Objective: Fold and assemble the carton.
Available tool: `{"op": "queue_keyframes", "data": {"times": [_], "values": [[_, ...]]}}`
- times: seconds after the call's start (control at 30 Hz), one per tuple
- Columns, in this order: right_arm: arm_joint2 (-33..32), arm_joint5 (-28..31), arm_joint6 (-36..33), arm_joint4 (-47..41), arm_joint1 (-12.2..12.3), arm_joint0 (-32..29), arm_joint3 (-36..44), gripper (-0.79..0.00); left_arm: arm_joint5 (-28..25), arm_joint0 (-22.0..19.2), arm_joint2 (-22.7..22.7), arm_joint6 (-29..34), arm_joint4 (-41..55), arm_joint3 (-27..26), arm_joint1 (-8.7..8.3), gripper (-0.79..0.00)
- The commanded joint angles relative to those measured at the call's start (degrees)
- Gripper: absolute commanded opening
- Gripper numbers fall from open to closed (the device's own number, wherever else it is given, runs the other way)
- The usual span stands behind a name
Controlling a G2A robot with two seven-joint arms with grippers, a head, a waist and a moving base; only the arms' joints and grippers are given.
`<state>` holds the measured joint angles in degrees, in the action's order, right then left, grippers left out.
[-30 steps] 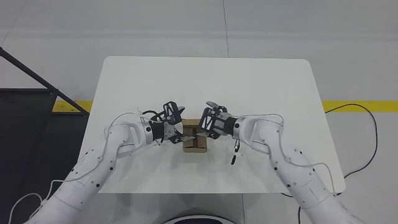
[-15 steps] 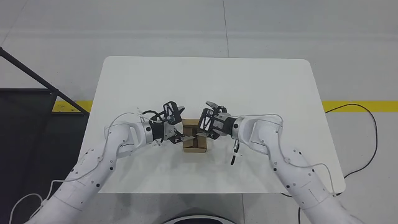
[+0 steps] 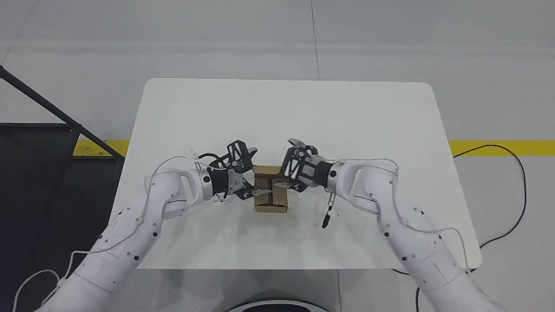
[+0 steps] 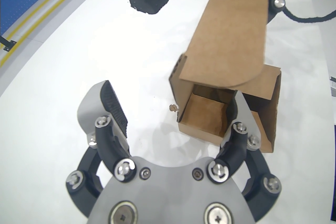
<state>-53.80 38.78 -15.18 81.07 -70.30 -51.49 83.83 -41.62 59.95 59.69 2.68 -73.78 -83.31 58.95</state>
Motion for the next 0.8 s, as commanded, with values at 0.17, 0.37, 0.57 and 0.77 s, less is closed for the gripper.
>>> {"op": "queue_keyframes", "data": {"times": [0.17,0.37,0.57,0.77], "values": [[-1.6,2.4,5.6,-2.4,0.3,-0.8,-0.5,0.0,-0.2,0.7,1.3,-0.6,0.0,-2.1,-0.16,0.0],[-2.8,6.2,10.8,-4.7,0.5,-1.0,-2.1,0.0,-0.8,1.7,3.3,-1.7,1.3,-3.4,-0.49,0.0],[-3.4,8.0,13.6,-5.0,0.7,-0.9,-3.4,0.0,-1.3,2.8,5.2,-3.3,2.5,-4.0,-0.75,0.0],[-3.0,8.9,14.4,-5.3,0.7,-0.5,-4.6,-0.311,-2.1,3.9,6.7,-5.9,2.9,-4.8,-0.97,0.0]]}}
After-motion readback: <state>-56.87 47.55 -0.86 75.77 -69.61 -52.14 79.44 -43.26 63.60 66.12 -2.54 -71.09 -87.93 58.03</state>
